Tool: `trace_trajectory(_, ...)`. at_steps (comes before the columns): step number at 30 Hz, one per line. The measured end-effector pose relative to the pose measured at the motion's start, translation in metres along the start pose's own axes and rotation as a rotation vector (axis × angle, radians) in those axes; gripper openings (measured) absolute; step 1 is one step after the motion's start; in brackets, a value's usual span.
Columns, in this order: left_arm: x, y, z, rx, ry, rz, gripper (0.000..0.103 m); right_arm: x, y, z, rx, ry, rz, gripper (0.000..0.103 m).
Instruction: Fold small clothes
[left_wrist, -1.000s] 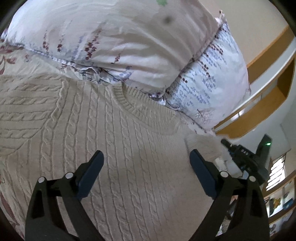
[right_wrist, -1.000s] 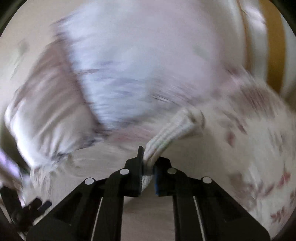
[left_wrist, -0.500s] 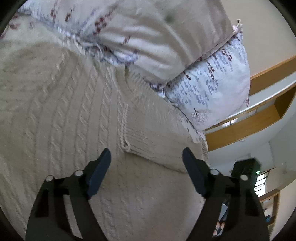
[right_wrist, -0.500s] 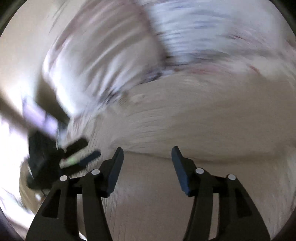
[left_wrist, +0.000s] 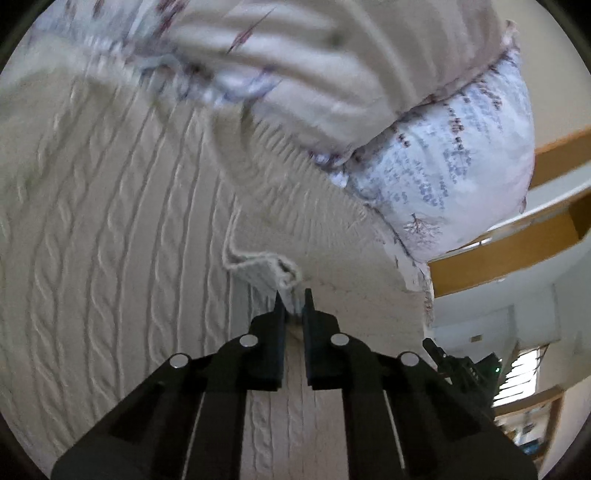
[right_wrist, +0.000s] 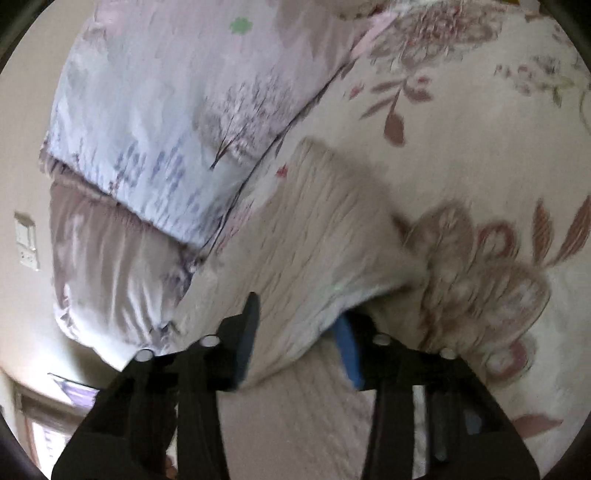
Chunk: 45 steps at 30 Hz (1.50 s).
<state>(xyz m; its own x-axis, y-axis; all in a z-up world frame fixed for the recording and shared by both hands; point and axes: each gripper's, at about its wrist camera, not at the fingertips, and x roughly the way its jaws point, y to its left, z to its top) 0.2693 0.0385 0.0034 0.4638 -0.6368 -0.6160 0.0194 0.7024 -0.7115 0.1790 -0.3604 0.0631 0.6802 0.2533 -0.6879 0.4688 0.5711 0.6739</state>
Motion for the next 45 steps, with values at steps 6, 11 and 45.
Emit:
trace_trajectory(6, -0.031, 0.001, 0.010, 0.088, -0.086, 0.083, 0.007, 0.004, -0.002, -0.001, -0.022, -0.001, -0.014, 0.037)
trace_trajectory(11, -0.026, 0.025, 0.012, 0.069, -0.058, 0.157, 0.008, 0.003, 0.000, -0.009, -0.085, -0.063, -0.105, 0.008)
trace_trajectory(45, -0.257, 0.235, -0.010, -0.514, -0.565, 0.187, 0.050, 0.019, 0.054, -0.111, -0.511, 0.052, -0.021, 0.070)
